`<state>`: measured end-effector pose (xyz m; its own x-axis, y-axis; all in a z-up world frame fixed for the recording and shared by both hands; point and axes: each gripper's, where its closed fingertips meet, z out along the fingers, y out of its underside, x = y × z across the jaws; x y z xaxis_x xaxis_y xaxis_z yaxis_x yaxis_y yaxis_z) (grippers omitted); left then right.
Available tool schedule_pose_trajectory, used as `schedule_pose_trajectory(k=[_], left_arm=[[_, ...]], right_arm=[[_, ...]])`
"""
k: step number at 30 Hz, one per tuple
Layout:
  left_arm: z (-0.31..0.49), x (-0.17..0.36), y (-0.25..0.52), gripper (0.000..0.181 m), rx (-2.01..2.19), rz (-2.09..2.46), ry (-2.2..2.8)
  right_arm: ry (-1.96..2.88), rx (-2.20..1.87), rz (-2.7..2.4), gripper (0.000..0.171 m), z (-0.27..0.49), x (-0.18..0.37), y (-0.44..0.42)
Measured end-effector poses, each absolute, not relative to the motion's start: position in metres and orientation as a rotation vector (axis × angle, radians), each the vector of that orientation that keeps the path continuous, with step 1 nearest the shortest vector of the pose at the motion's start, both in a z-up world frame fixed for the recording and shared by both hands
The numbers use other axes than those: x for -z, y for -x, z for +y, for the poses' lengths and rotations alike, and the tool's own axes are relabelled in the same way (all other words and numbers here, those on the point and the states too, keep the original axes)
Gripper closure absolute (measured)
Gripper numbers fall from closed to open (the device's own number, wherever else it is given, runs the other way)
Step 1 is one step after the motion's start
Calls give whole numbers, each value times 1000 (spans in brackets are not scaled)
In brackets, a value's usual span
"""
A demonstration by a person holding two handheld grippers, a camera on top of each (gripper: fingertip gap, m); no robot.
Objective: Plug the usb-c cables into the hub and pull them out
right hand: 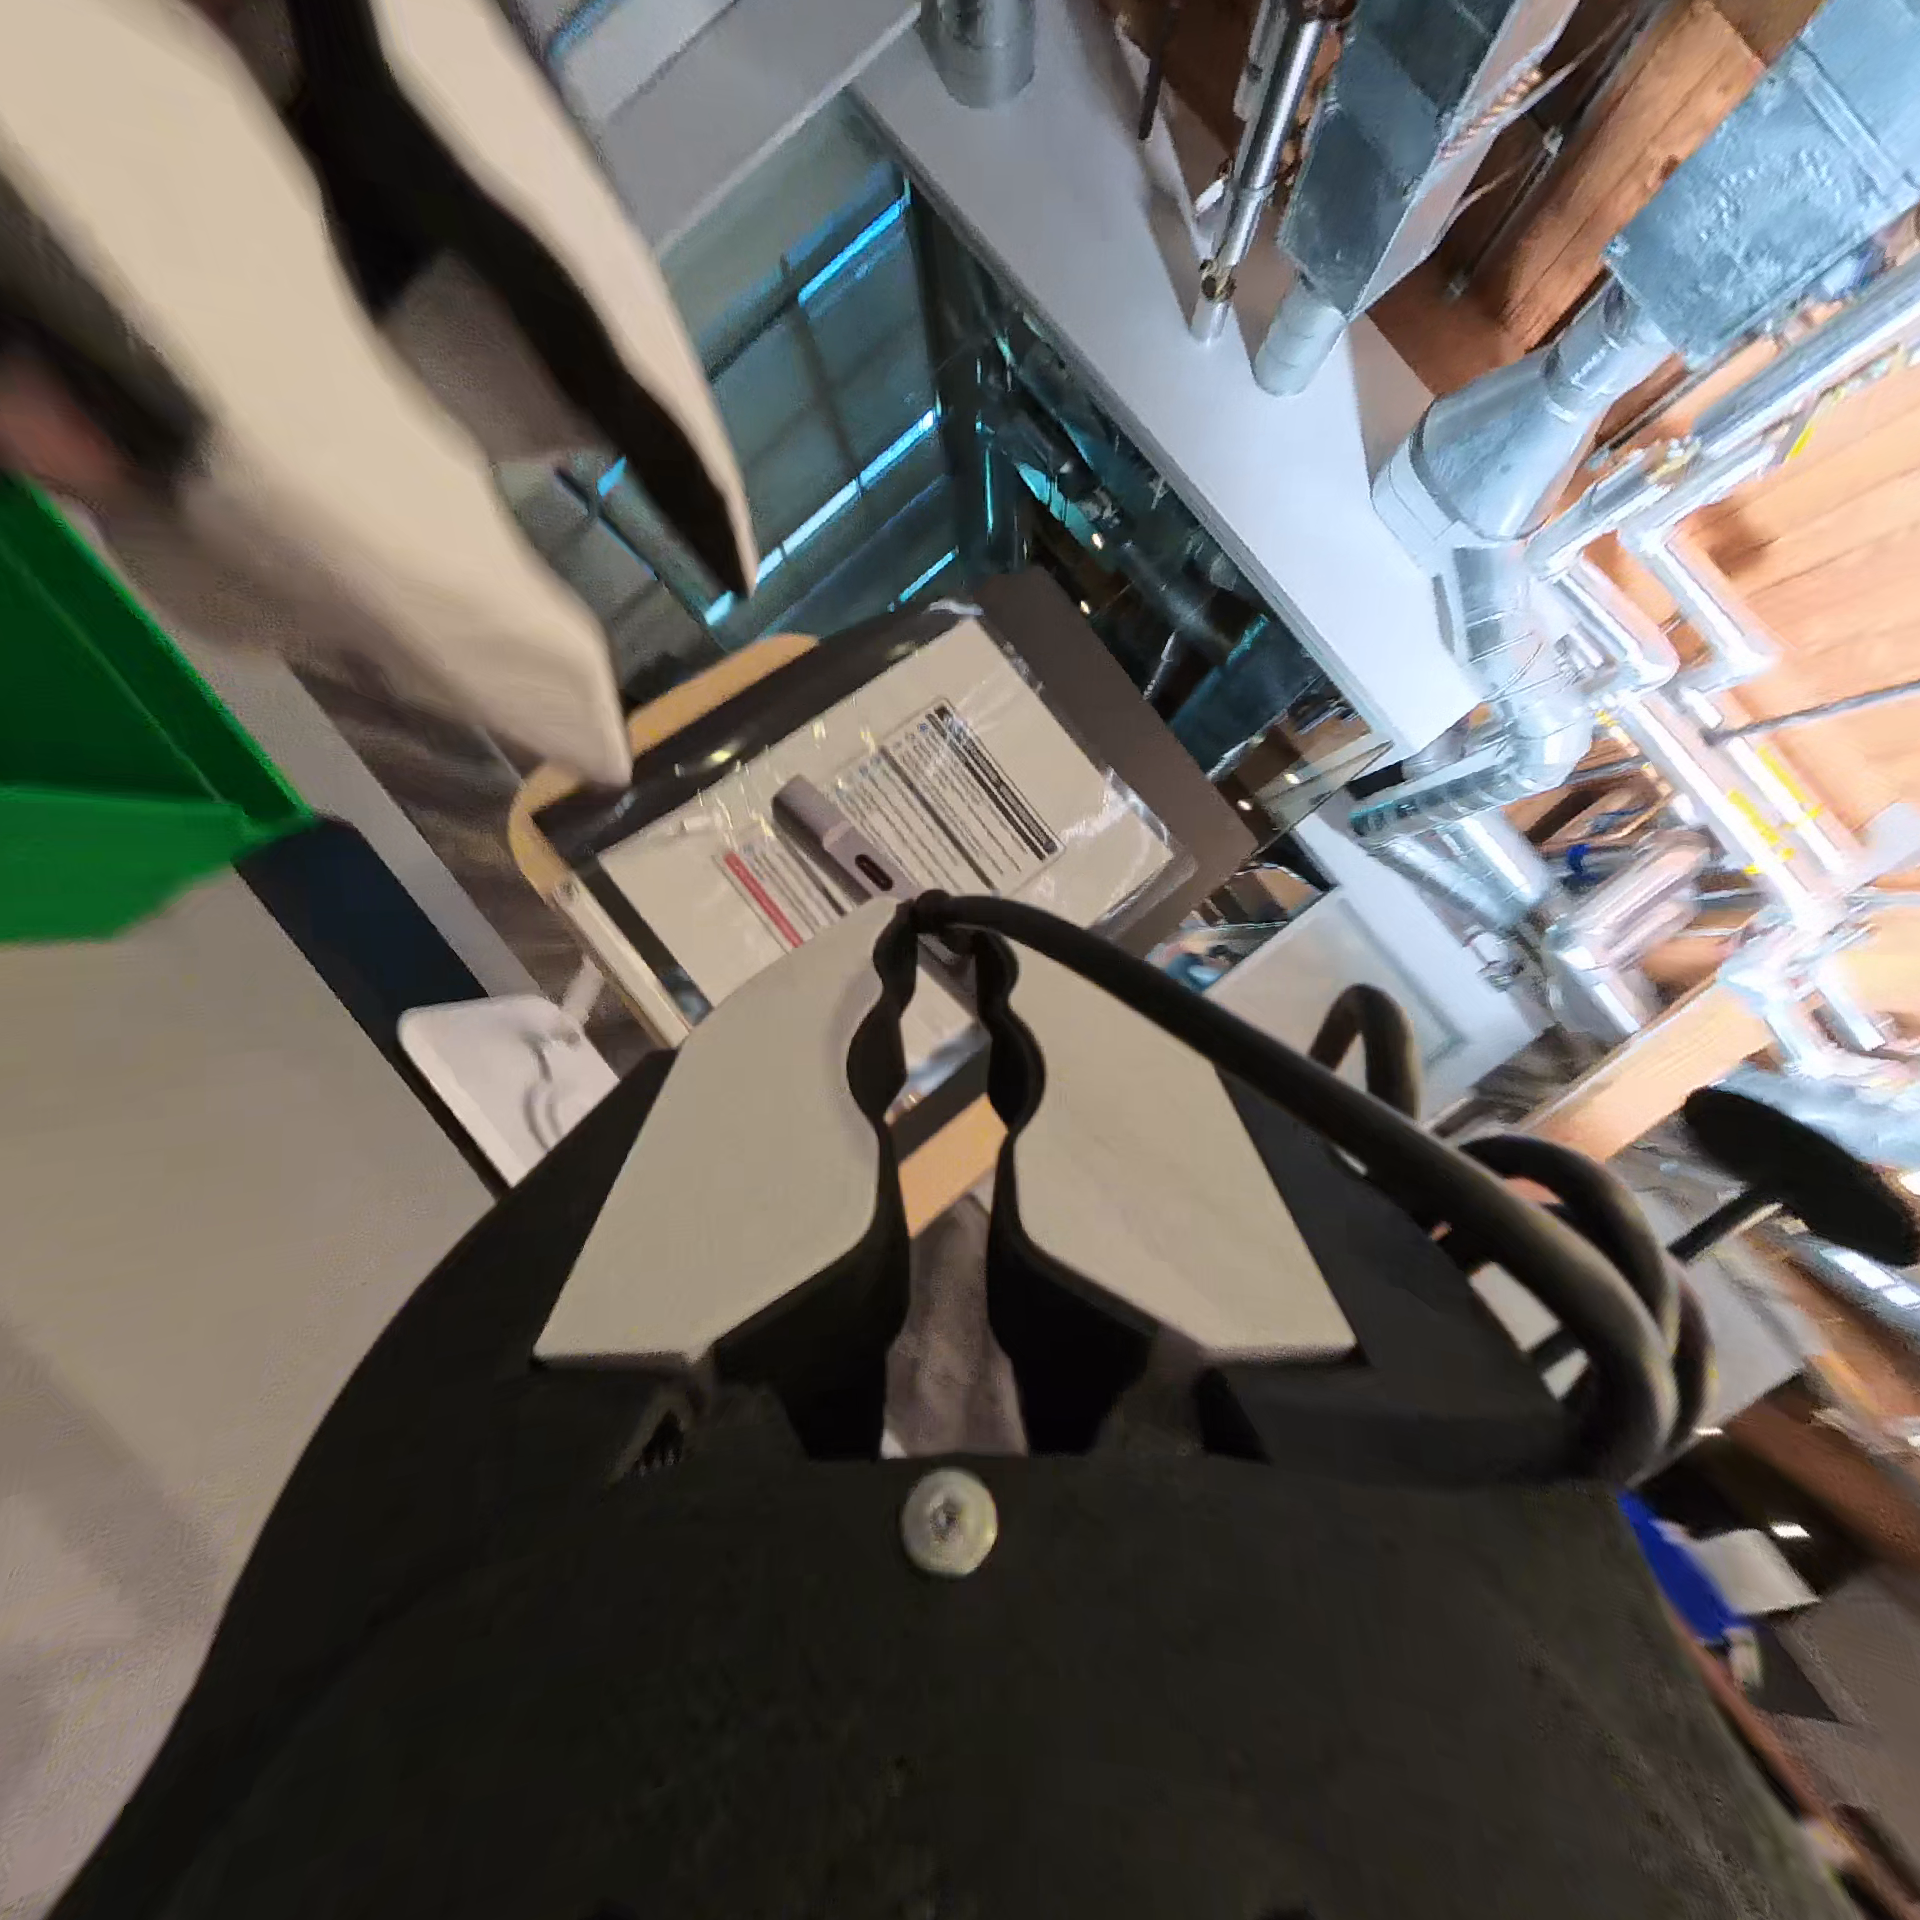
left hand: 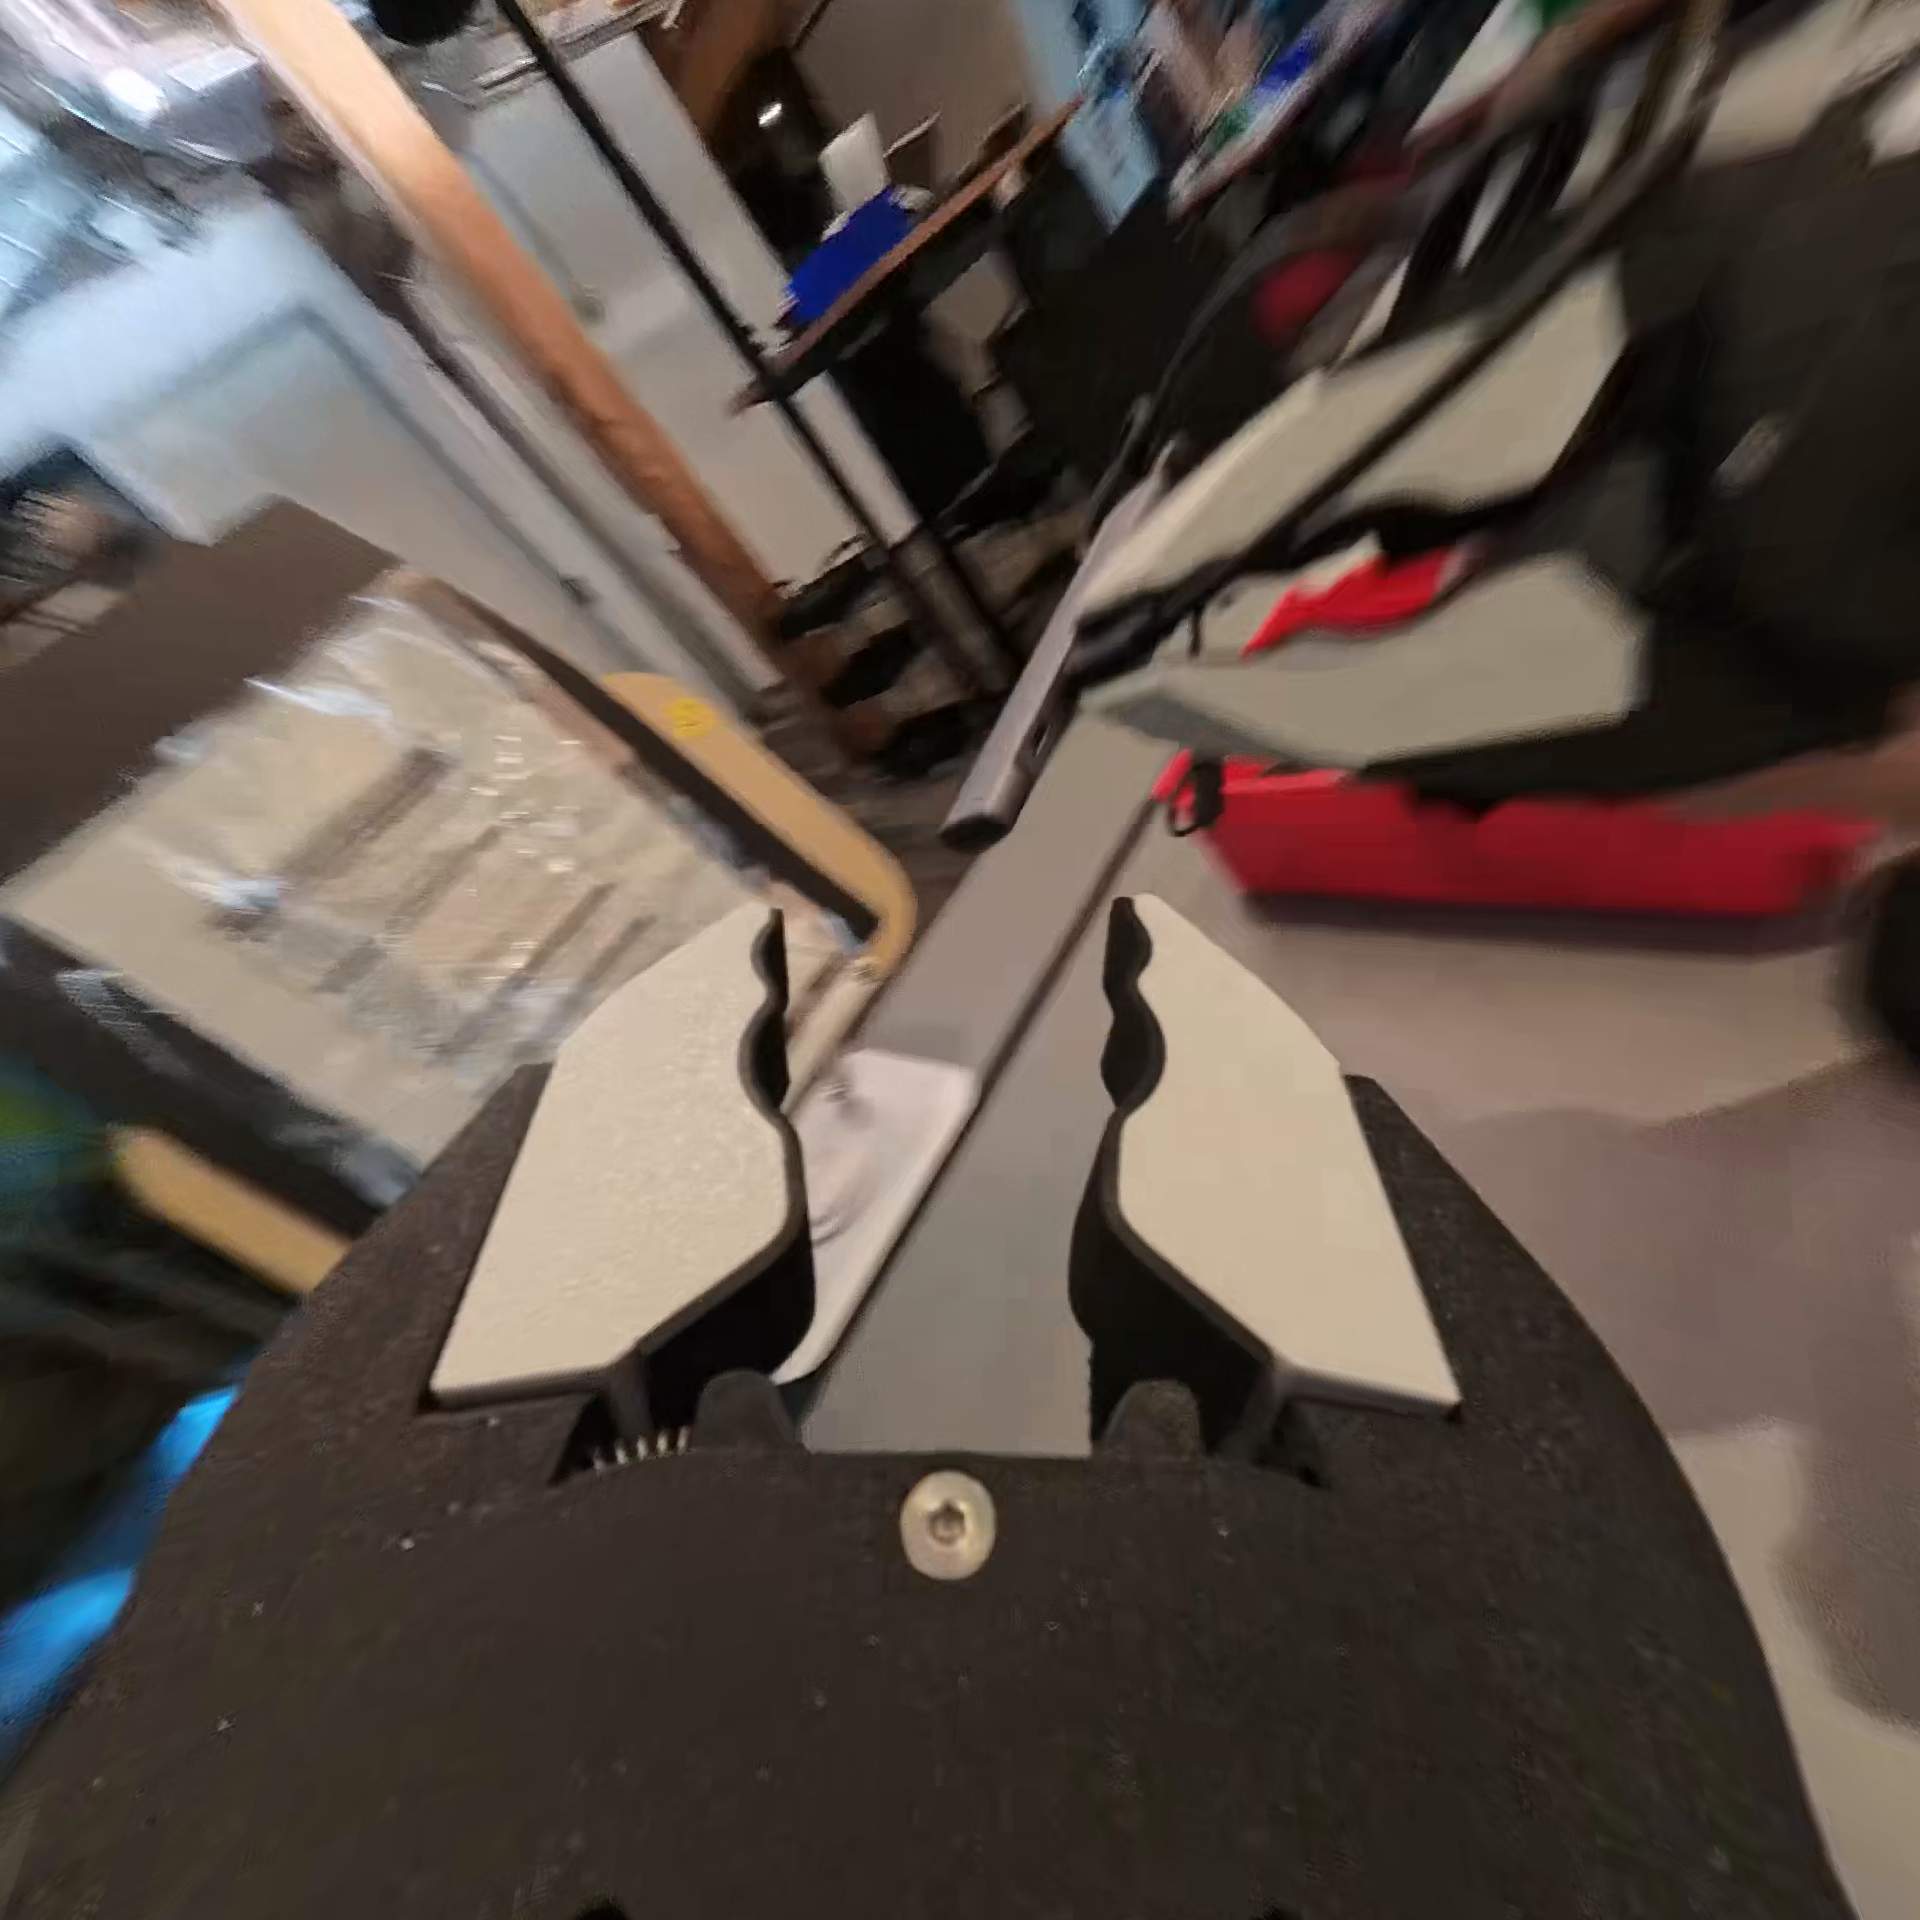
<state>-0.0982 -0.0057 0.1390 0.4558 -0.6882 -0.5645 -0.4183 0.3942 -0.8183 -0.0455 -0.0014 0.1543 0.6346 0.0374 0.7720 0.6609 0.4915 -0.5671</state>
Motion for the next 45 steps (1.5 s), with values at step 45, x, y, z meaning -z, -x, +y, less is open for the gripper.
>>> schedule_pose_trajectory(k=[45], left_arm=[[41, -92, 67, 160, 996, 1057, 1482]], right_arm=[[1032, 341, -1053, 153, 15, -112, 72]])
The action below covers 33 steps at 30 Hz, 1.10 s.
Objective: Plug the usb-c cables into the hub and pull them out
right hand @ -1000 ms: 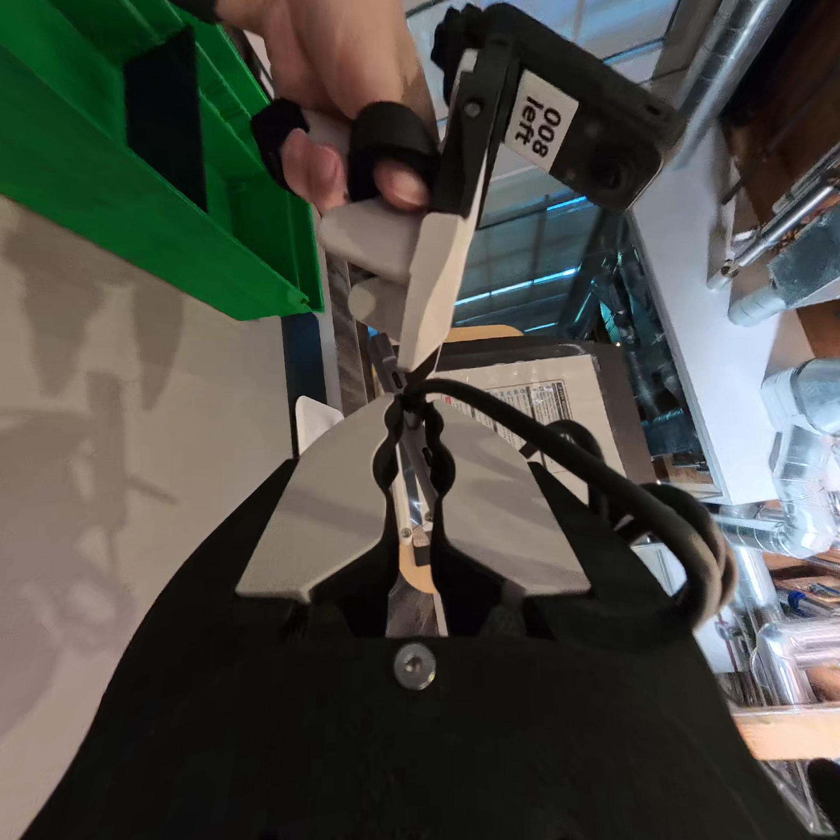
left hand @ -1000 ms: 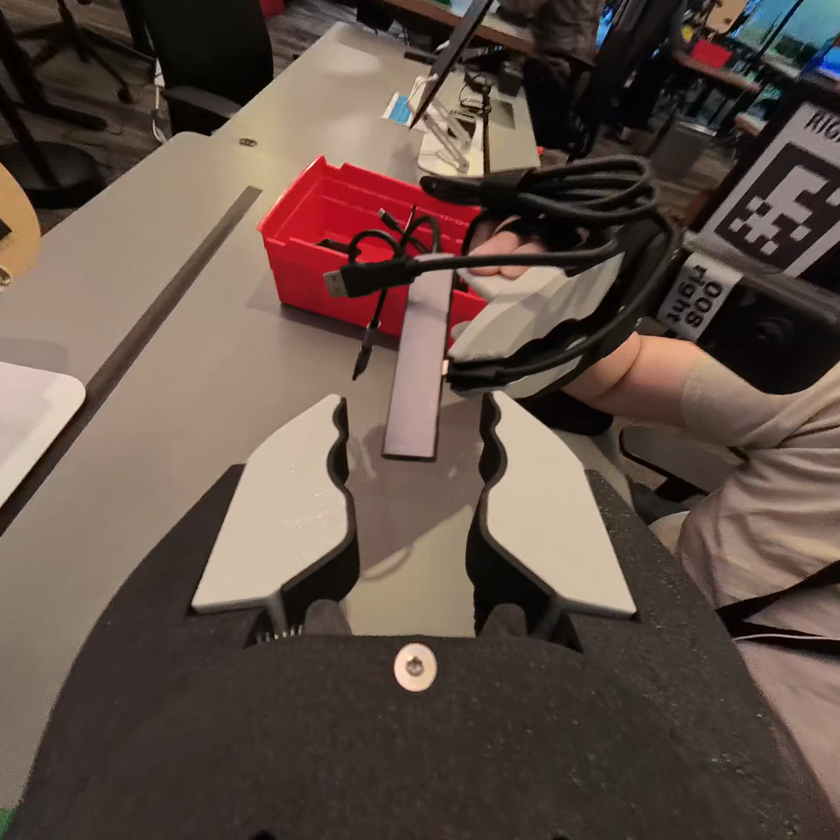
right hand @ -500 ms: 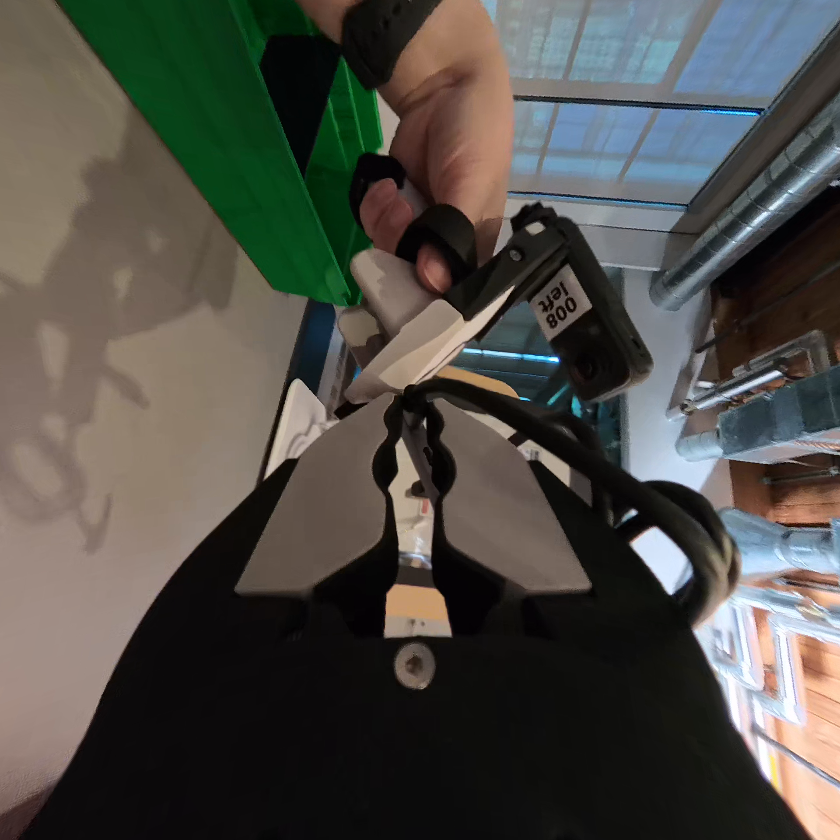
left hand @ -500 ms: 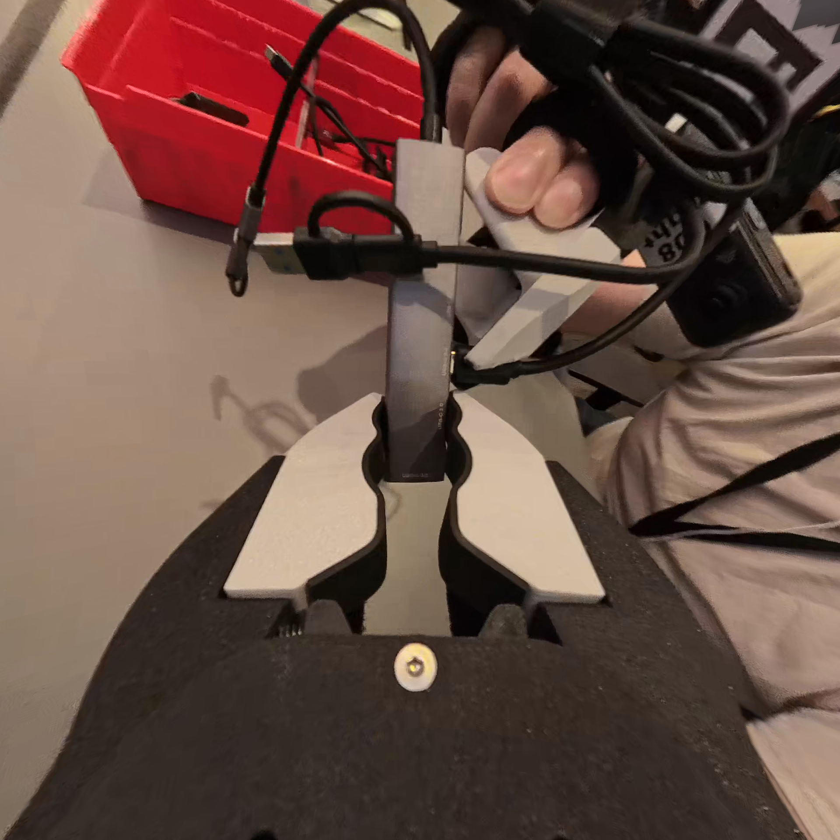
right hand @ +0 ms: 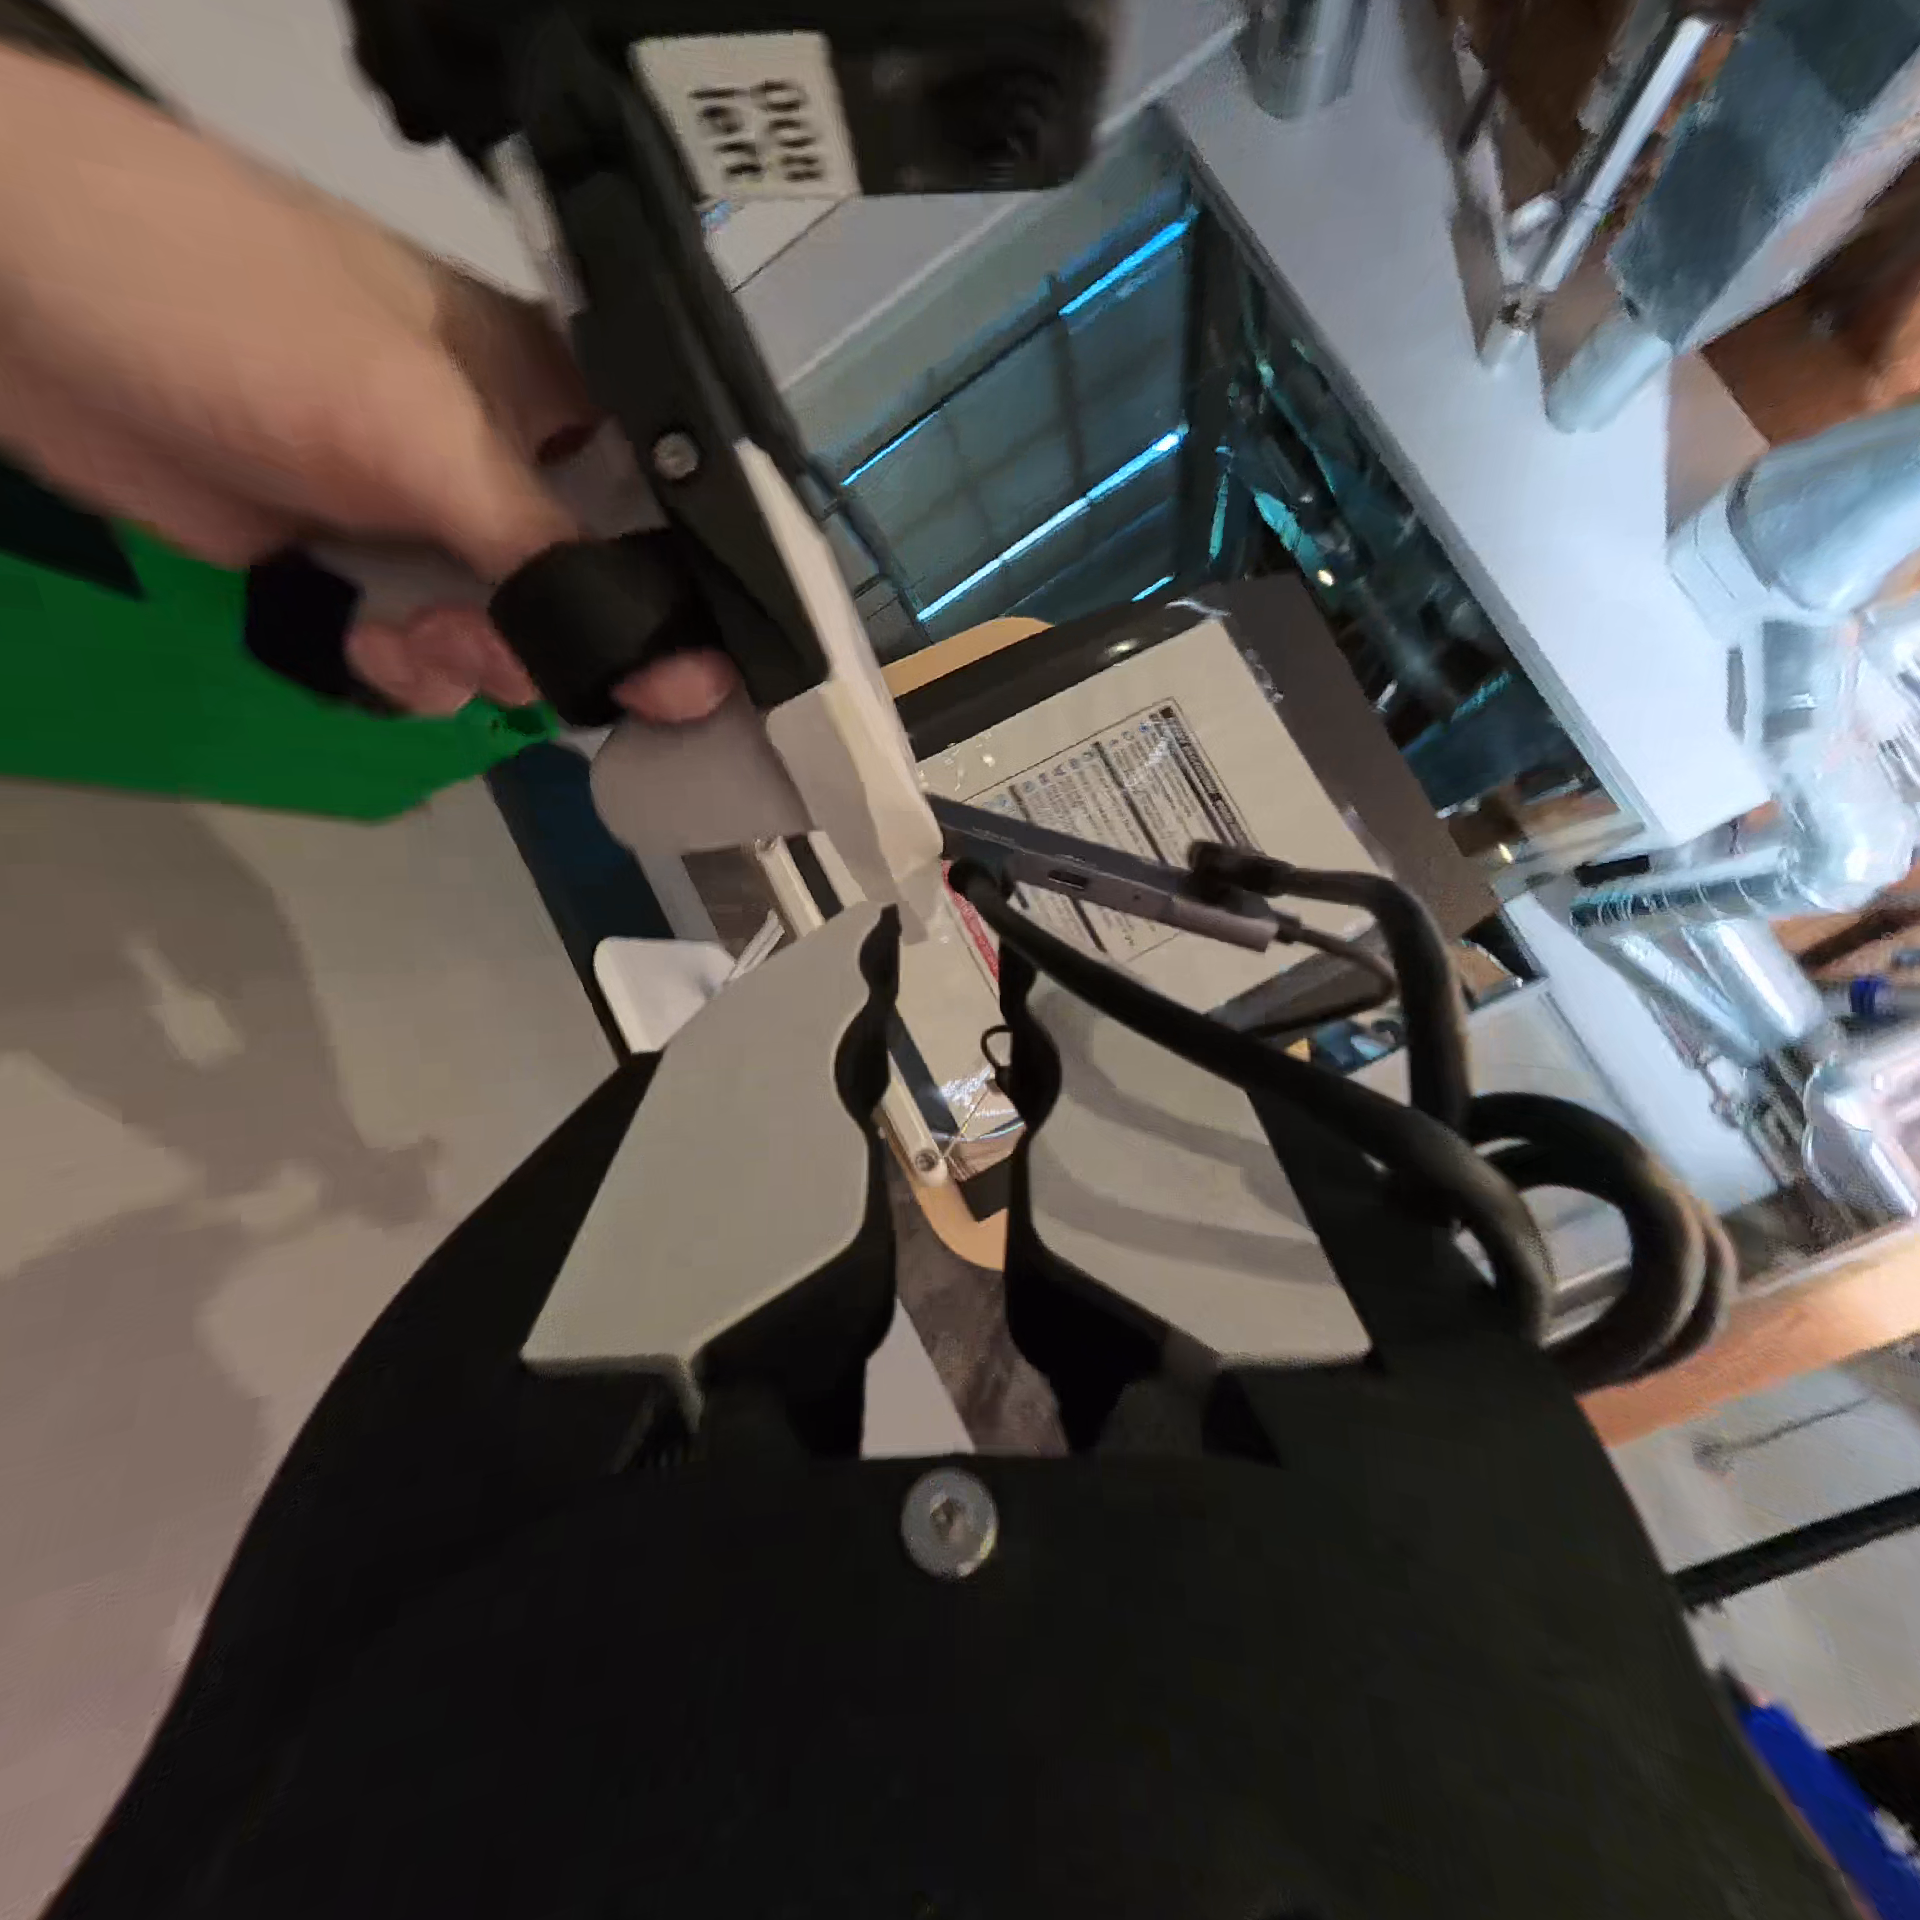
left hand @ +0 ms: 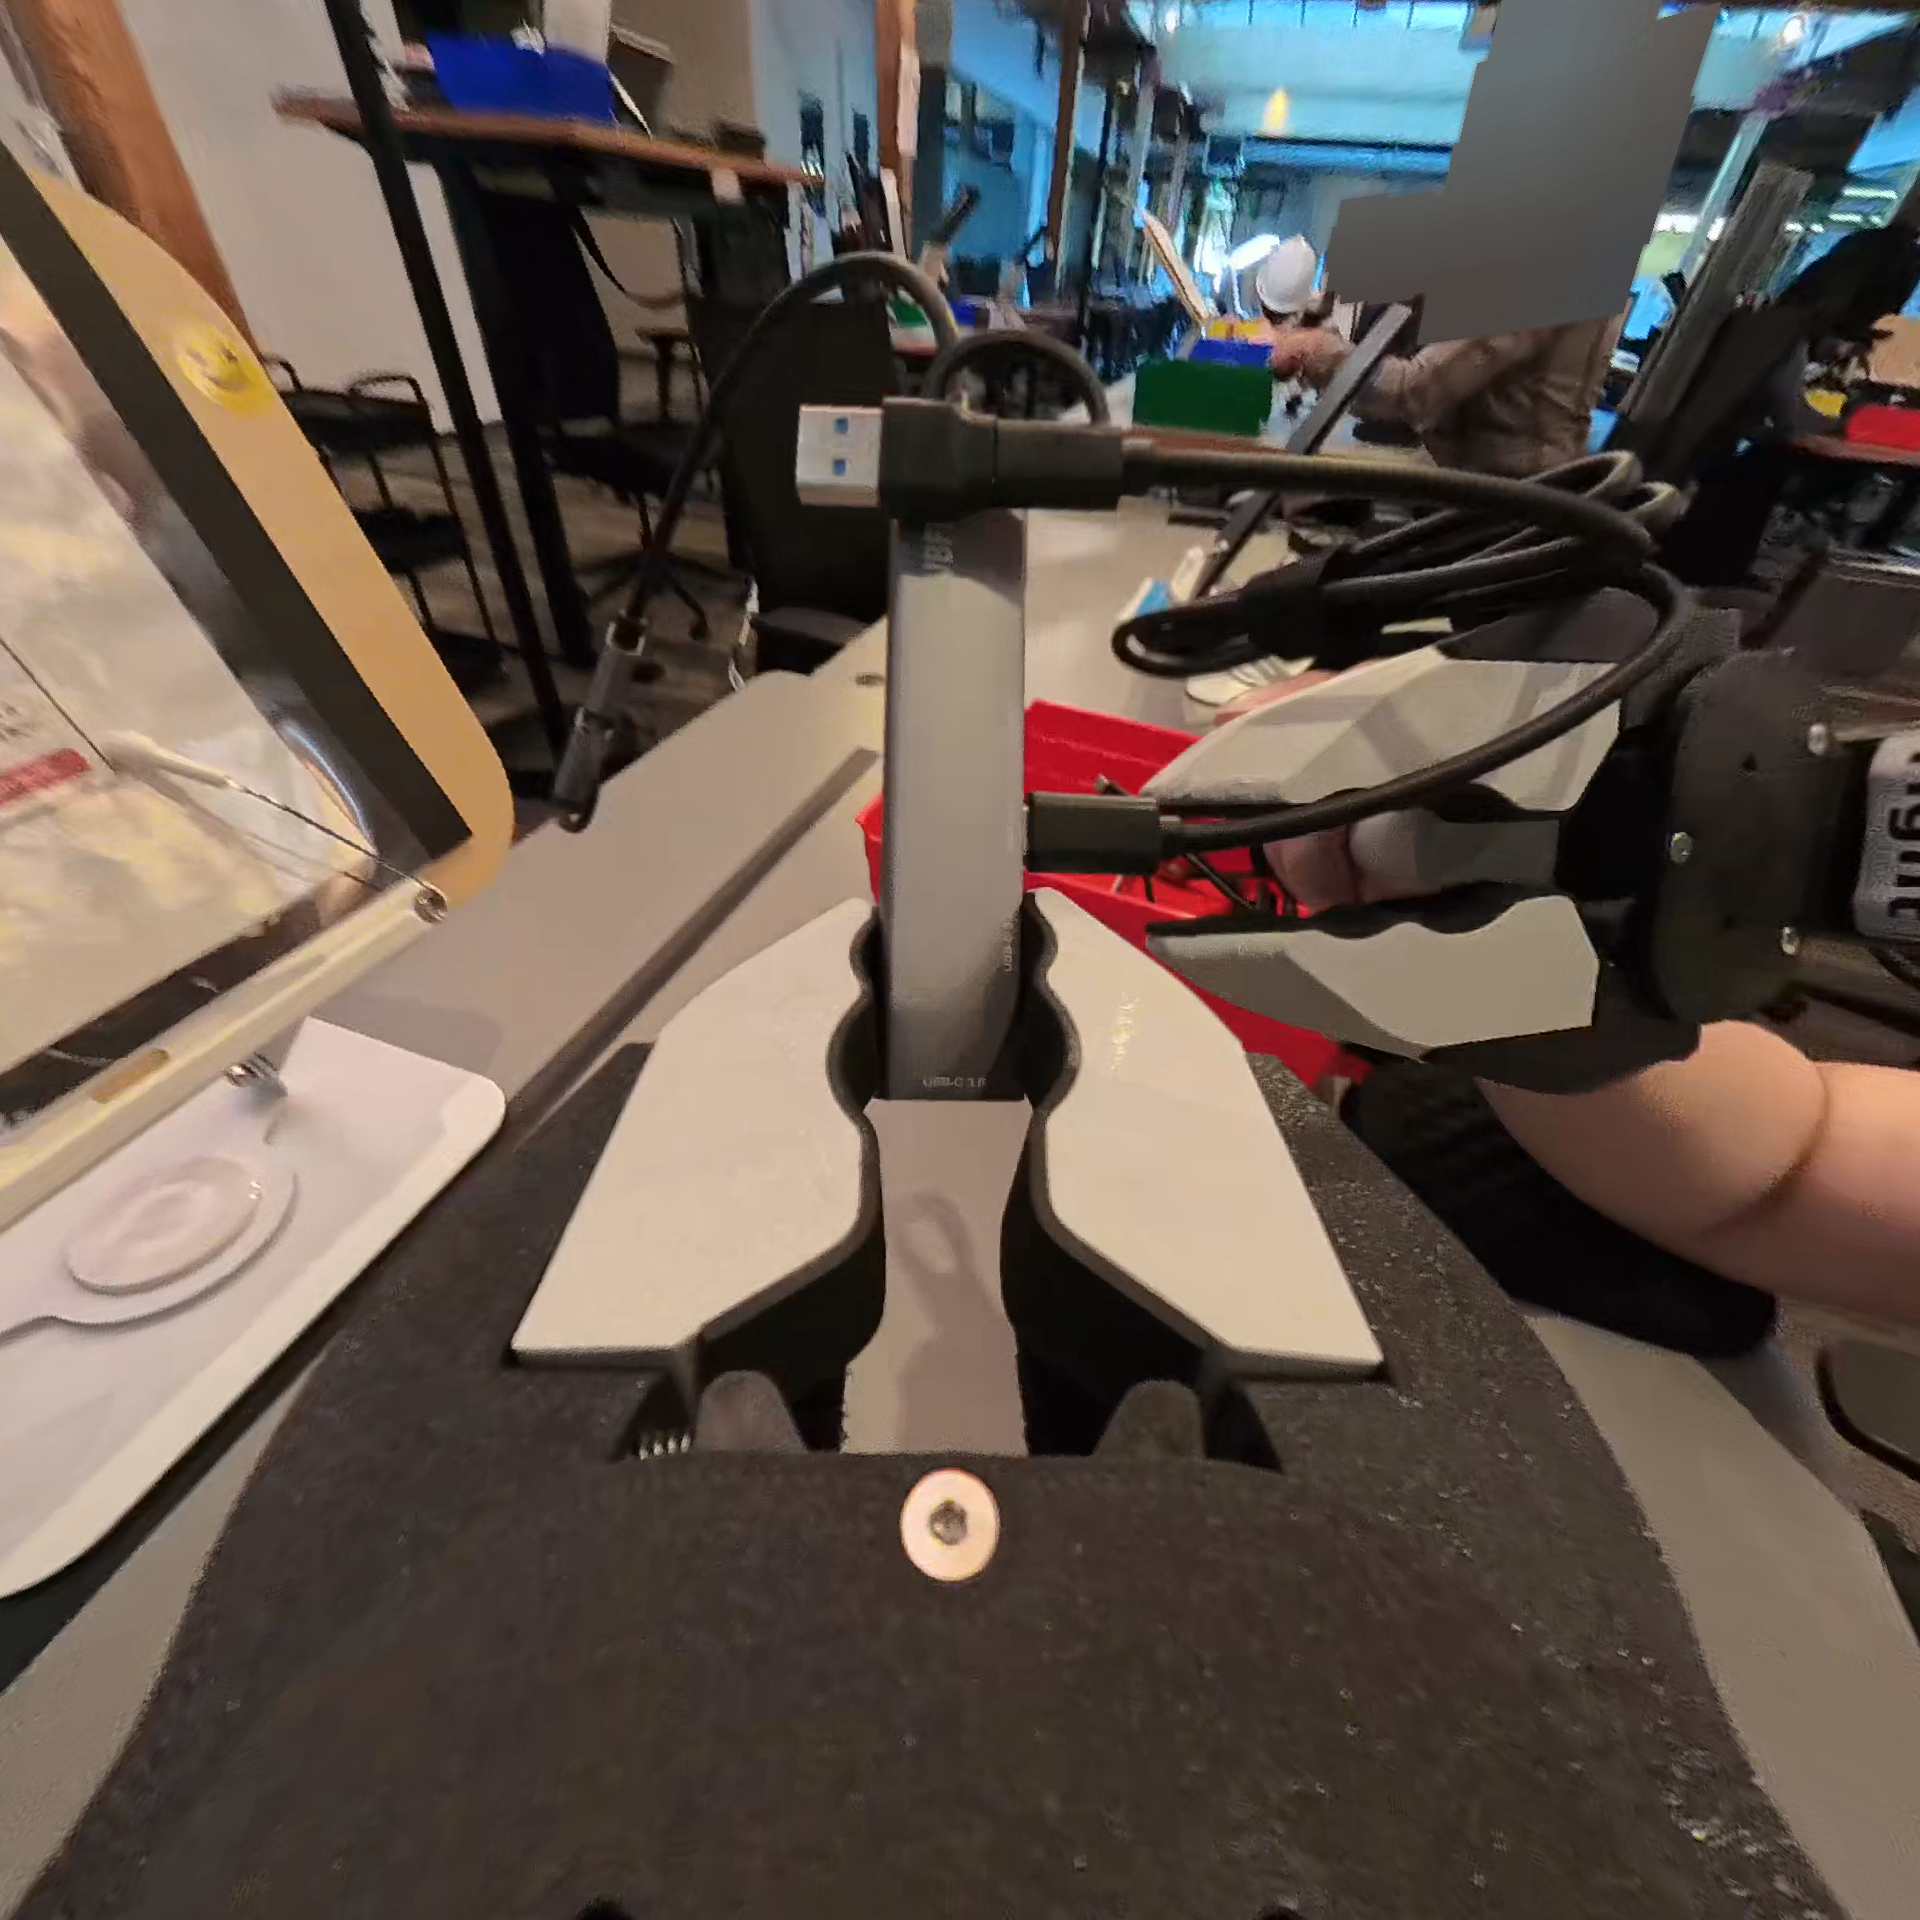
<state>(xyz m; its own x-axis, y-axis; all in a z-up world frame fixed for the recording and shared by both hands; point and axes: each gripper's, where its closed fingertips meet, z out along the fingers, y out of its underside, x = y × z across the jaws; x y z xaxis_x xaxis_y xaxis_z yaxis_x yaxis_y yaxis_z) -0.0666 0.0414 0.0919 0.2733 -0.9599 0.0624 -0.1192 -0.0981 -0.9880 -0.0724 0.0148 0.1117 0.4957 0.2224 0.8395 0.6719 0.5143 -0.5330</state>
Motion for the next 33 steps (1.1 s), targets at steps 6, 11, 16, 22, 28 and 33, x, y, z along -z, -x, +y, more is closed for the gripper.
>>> schedule_pose_trajectory(k=[6, 11, 16, 22, 28, 33], left_arm=[[32, -99, 55, 159, 875, 1044, 1394], [27, -110, 55, 159, 791, 994, 1321], [22, -114, 54, 160, 758, 1002, 1282], [20, -116, 53, 159, 787, 985, 1268], [28, -124, 58, 159, 685, 907, 1227], [28, -131, 57, 158, 730, 875, 1233]], right_arm=[[1007, 430, -914, 152, 15, -128, 66], [1035, 282, -871, 155, 9, -135, 64], [947, 315, -920, 158, 1, -138, 65], [1003, 258, -893, 158, 0, -139, 63], [971, 395, -821, 158, 6, -144, 65], [957, 449, -809, 158, 4, -151, 64]])
